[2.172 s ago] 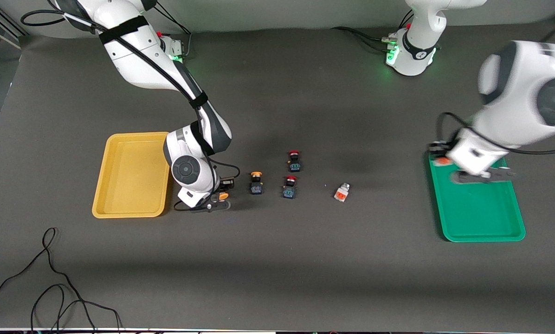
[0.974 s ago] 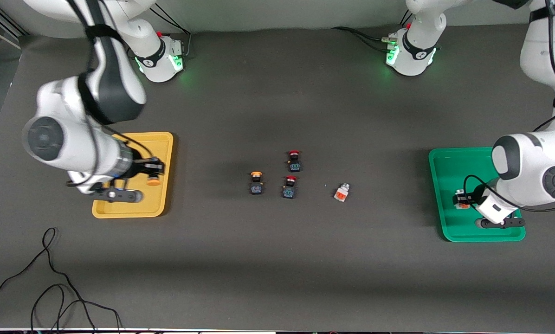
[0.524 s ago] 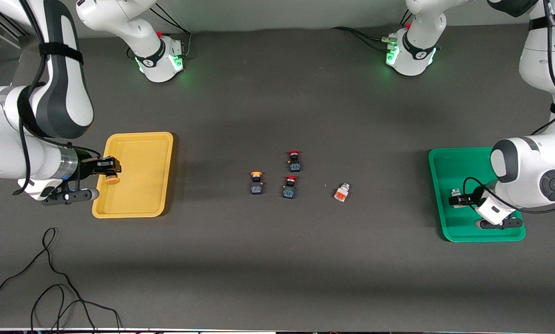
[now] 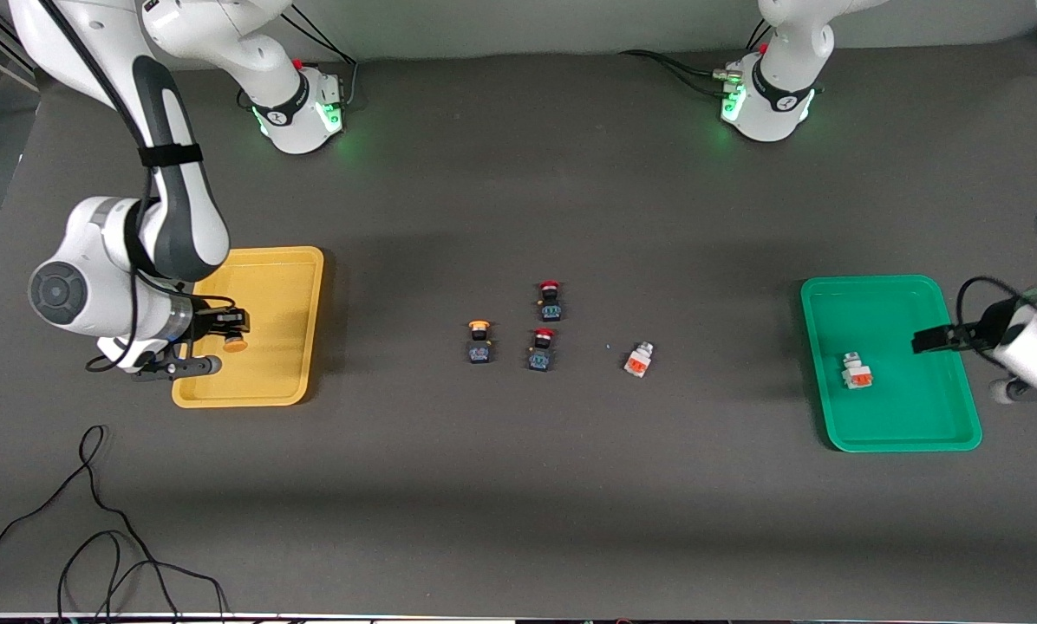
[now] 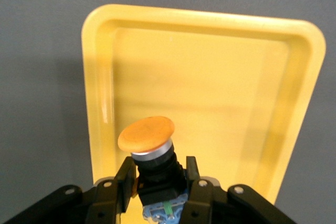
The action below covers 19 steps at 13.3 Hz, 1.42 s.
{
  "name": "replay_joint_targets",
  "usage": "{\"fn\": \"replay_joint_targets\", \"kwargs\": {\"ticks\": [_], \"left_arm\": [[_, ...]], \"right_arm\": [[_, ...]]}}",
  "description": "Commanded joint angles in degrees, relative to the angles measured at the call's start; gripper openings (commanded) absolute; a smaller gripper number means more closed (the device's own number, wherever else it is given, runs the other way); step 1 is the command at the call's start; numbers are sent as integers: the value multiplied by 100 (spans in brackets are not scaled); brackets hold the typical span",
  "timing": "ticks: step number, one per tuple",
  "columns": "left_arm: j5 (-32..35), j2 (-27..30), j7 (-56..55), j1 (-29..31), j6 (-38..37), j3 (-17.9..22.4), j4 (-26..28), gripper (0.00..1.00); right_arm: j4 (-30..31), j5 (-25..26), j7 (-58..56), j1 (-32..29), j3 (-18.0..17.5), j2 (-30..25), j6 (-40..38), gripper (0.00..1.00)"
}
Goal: Place green and yellow buttons in trays
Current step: 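Release the yellow-cap button in the yellow tray while the left gripper grasps another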
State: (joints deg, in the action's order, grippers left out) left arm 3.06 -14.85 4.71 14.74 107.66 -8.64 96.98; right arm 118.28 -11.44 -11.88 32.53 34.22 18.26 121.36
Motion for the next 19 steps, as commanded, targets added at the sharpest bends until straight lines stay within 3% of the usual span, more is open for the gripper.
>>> {"fn": "replay_joint_targets", "kwargs": {"ticks": [1, 10, 13, 14, 15, 16, 19], "left_arm": [[63, 25, 30, -426, 71, -23, -4, 99], [37, -229, -726, -3096, 326, -41, 14, 99], [-33, -457, -839, -3635, 352, -41, 23, 99], [-25, -553, -927, -3731, 535, -41, 40, 99], [-16, -737, -954, -3750, 807, -41, 66, 99], [45, -983, -945, -3750, 1105, -41, 75, 99], [54, -1555, -937, -3680, 1739, -23, 76, 99]], "right_arm": [[161, -682, -122, 78, 41, 264, 257, 0], [222, -1053, -122, 131, -38, 977, 714, 0], [214, -1080, -122, 140, -178, 1188, 898, 0], [205, -1080, -122, 131, -239, 1232, 899, 31], [187, -1097, -113, 131, -249, 1224, 899, 81], [187, -1106, -113, 131, -249, 1180, 872, 100], [109, -1106, -96, 131, -214, 926, 523, 100]]}}
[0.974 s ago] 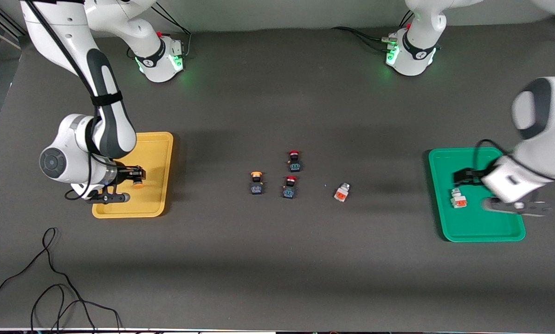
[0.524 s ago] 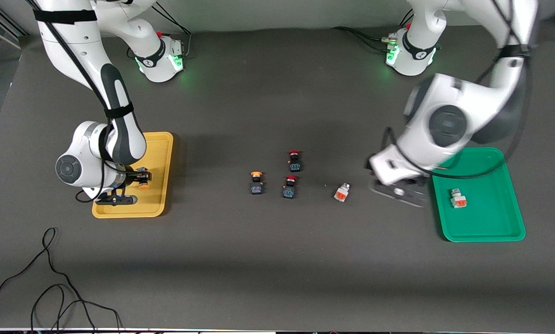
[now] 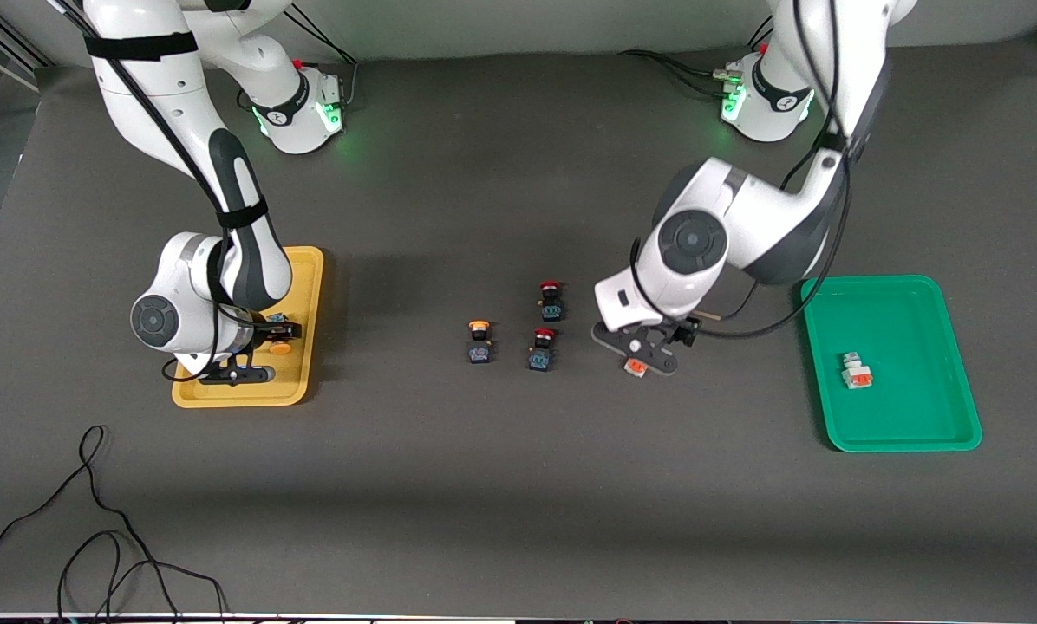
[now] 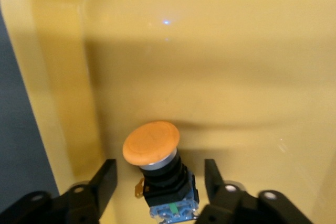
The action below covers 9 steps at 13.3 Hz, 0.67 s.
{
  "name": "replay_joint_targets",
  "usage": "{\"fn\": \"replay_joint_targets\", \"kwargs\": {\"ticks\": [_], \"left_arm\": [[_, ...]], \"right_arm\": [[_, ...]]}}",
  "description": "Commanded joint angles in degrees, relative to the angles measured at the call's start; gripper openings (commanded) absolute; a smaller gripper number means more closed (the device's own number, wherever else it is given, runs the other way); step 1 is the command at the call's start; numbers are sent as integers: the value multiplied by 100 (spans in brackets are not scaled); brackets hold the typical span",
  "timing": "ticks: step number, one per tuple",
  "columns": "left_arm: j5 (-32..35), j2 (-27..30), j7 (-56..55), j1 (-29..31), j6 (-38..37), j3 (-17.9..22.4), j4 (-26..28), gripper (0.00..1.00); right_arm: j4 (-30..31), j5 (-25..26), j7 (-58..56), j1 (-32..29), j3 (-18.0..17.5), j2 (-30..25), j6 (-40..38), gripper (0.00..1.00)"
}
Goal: Place green and yellow buttons in trays
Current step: 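Release the yellow-cap button in the yellow tray while the left gripper grasps another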
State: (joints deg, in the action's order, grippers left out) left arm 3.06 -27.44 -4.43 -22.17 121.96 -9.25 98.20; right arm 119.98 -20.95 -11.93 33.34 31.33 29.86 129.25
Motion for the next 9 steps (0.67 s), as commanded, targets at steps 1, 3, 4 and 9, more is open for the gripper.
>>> {"fn": "replay_joint_targets", "kwargs": {"ticks": [1, 3, 4, 9], "left_arm": [[55, -436, -31, 11, 476, 55, -46, 99], [63, -673, -31, 11, 731, 81, -38, 99], [81, -753, -31, 11, 898, 90, 41, 99], [99, -1131, -40, 46, 1751, 178, 252, 98]], "right_arm": [[-193, -155, -30, 50, 84, -374, -600, 100], [-562, -146, 85, 50, 110, -673, -1268, 100], [-755, -146, 233, 50, 110, -805, -1567, 100], [-2074, -137, 1998, 444, 31, -842, -2703, 100]]}}
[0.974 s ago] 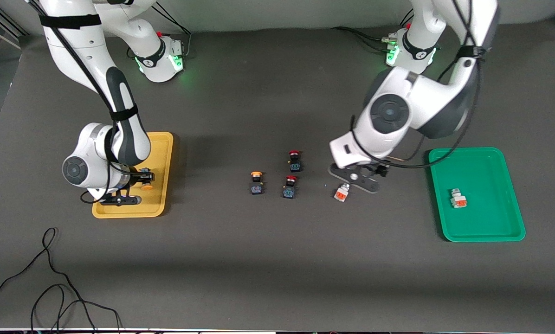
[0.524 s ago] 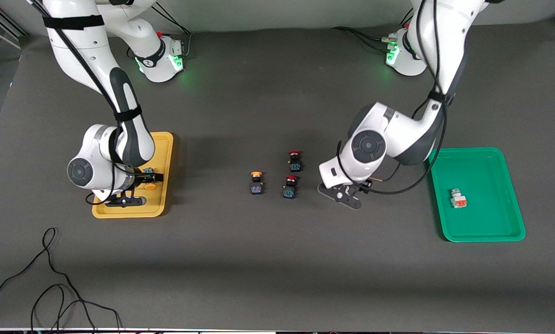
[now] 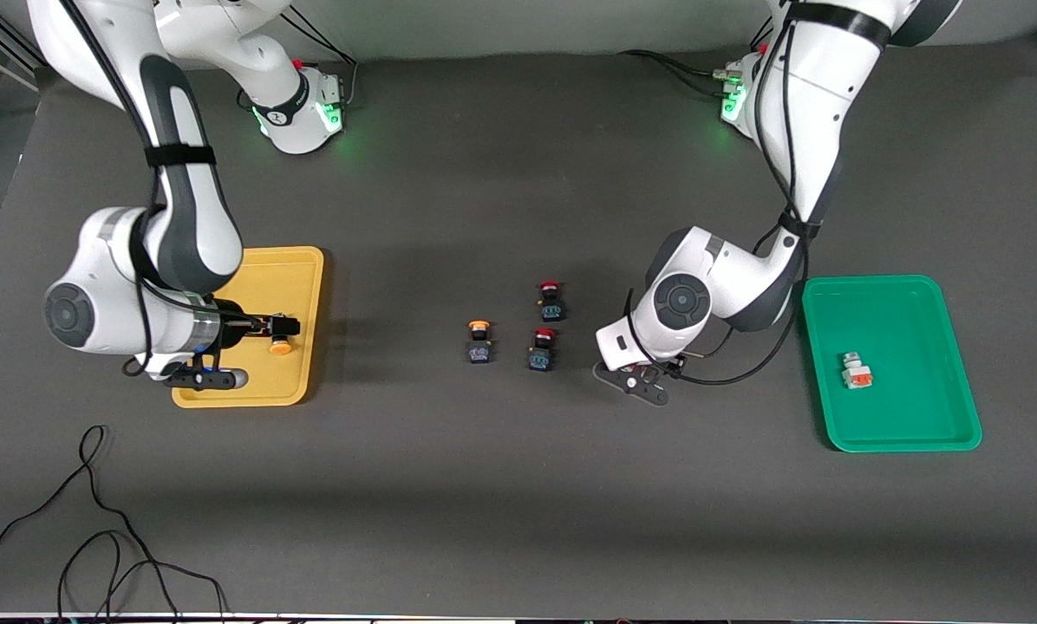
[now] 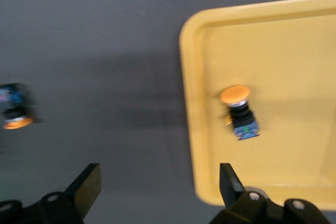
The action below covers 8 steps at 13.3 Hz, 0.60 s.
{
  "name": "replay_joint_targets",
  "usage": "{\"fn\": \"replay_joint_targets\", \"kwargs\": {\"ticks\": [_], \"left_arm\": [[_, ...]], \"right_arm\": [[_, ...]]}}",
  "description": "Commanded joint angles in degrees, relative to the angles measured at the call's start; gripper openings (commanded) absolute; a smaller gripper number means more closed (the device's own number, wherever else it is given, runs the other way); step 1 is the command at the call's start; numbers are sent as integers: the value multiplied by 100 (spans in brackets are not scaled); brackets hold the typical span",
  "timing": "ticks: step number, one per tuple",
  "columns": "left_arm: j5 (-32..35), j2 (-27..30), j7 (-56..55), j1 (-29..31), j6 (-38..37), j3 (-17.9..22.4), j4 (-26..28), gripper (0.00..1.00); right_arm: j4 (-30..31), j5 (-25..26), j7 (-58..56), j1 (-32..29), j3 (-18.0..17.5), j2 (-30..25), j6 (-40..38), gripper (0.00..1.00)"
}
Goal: Place green and yellow buttons in trays
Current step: 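Release the yellow-cap button in the yellow tray while the left gripper grasps another, then grasp the second yellow-cap button with the right gripper while the left gripper carries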
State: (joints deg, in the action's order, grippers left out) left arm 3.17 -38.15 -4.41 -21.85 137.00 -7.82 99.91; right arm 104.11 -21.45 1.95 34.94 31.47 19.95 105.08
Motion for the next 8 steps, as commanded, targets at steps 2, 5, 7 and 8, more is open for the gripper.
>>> {"fn": "replay_joint_targets", "kwargs": {"ticks": [2, 5, 7, 8], "left_arm": [[88, -88, -33, 31, 301, 34, 125, 86], [88, -44, -33, 40, 300, 34, 178, 30], [88, 9, -51, 49, 231, 26, 187, 18], [79, 122, -77, 66, 169, 26, 196, 16]], "right_arm": [[-760, -122, 1338, 600, 8, 220, -286, 100], [-1278, -595, 2132, 960, -18, 553, -278, 100], [-1437, -781, 2378, 1311, -10, 799, -182, 100], [-1568, -782, 2484, 1452, -10, 939, -68, 100]]}}
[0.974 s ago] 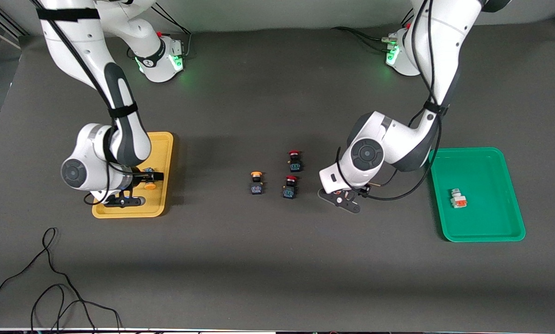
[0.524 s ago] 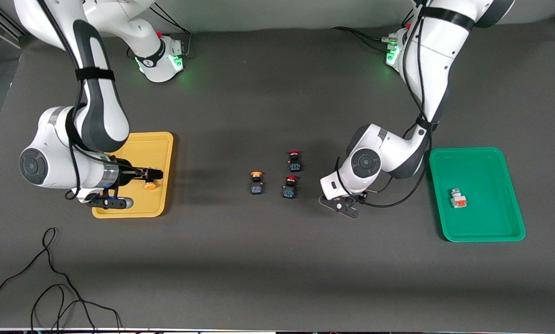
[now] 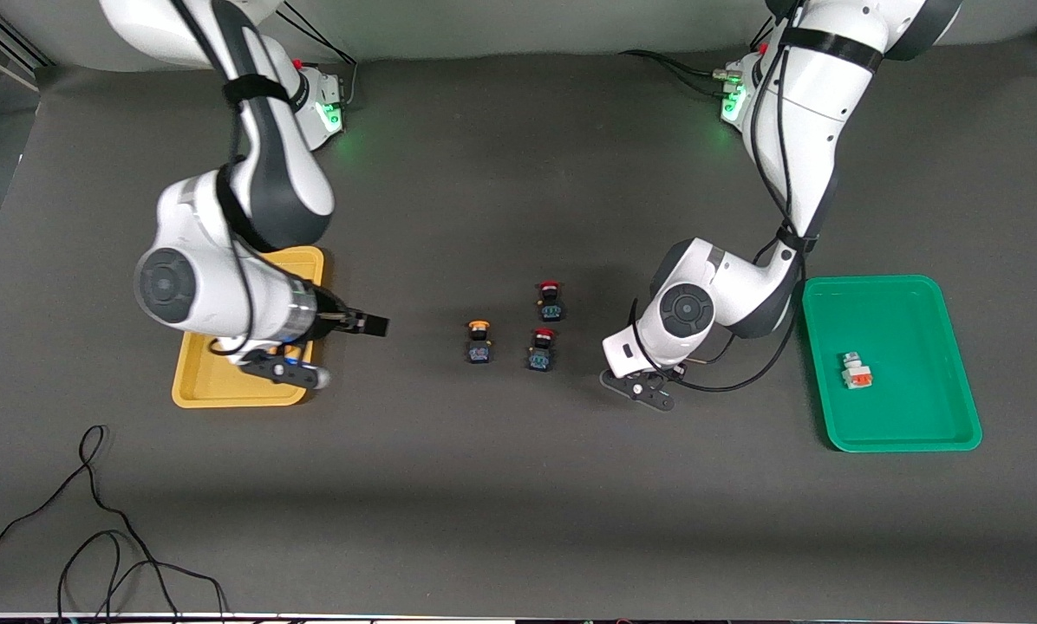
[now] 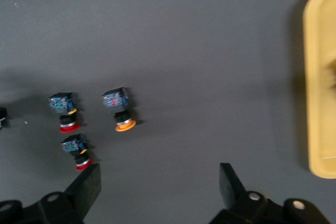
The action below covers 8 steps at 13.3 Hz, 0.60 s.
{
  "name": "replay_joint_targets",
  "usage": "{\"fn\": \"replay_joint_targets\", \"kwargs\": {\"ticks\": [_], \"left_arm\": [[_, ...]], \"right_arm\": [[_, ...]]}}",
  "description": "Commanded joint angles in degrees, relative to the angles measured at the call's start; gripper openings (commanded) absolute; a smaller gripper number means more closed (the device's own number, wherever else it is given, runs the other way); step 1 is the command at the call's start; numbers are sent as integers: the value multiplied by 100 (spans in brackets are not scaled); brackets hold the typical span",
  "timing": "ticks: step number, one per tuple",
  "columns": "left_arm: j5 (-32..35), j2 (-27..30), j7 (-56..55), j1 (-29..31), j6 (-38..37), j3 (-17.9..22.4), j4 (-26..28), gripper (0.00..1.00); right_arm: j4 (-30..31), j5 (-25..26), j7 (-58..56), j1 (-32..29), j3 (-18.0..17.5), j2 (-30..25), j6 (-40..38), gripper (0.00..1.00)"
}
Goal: Place green and yellow buttons in trays
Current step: 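Grasp the second yellow-cap button with the right gripper while the left gripper carries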
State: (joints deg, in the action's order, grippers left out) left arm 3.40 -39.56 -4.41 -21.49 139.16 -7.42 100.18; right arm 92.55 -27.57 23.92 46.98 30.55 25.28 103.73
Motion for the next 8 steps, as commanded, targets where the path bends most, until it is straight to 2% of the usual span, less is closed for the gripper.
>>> {"fn": "replay_joint_targets", "kwargs": {"ticks": [1, 5, 8], "left_arm": [[56, 439, -138, 126, -186, -14, 195, 16], [-24, 1641, -647, 259, -1712, -23, 90, 13], [-15, 2328, -877, 399, -2733, 56, 2, 14]], "right_arm": [[-491, -178, 297, 277, 74, 556, 146, 100], [-501, -547, 297, 724, 30, 1144, 980, 100], [-501, -574, 288, 830, -74, 1540, 1491, 100]]}}
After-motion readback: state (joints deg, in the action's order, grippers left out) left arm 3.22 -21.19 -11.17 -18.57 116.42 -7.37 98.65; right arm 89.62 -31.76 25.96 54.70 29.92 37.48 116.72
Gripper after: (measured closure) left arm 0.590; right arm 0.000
